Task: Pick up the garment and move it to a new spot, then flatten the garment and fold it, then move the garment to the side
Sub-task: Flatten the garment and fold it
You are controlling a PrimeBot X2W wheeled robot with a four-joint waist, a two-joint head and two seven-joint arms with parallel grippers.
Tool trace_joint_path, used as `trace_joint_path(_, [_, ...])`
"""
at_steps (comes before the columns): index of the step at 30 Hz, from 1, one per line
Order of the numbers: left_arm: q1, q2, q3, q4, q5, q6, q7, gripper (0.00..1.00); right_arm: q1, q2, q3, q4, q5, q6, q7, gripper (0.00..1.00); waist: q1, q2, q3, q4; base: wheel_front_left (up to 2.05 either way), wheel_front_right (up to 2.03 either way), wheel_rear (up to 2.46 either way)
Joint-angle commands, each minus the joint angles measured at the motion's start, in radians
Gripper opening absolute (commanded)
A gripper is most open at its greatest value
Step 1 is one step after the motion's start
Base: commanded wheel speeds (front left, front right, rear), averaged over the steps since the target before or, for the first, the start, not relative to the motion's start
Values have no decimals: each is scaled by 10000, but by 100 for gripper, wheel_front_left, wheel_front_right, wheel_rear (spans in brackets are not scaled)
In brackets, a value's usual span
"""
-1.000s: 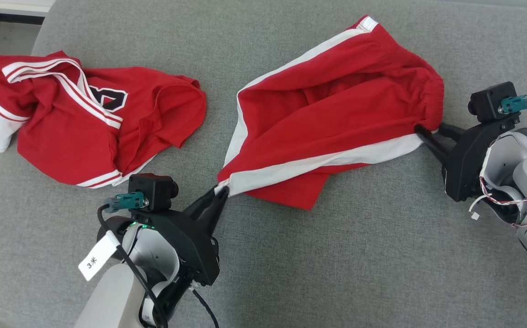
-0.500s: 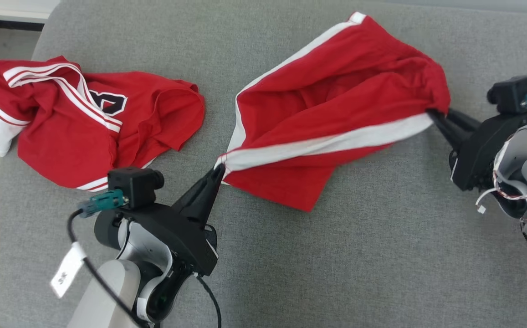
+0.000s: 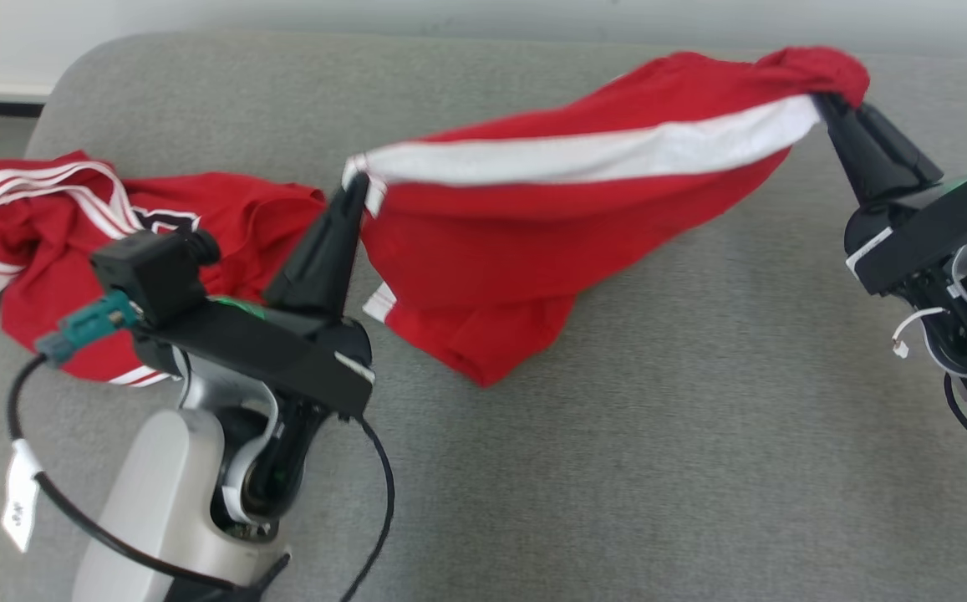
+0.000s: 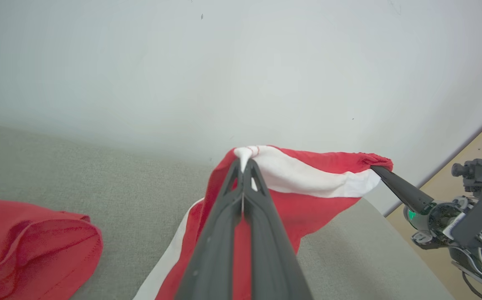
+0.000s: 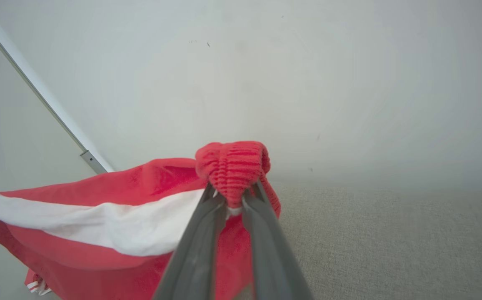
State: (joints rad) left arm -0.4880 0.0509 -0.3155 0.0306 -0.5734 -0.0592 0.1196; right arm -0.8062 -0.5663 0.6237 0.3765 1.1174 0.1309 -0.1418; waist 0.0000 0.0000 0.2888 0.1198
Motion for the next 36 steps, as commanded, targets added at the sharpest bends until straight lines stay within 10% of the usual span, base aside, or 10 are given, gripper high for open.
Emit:
trace_joint_path(1, [-178,29,51,-39,-10,54,-99,0,87,16,-86,-97,72,0,-77,0,0,0,-217,-271,0,0,0])
trace_joint_path(16, [-2758,15,555,43,-476,389,-1300,0,-466,822,-1838,-1316,-180,0,1012,0,0,0,-255,-1916,0,0,0])
trace_joint_path(26, [-5340,18,574,2040,-1605,850,-1614,0,-2336,2566,-2945,870,-673,0,2009,0,0,0,771,-2431,0,0,0])
trace_joint_path(36, [-8071,34,602,4225,-1125,725,-3129,0,-5289,4318,-3975,3205,-1264,0,-106,0,0,0,1671,-2684,0,0,0])
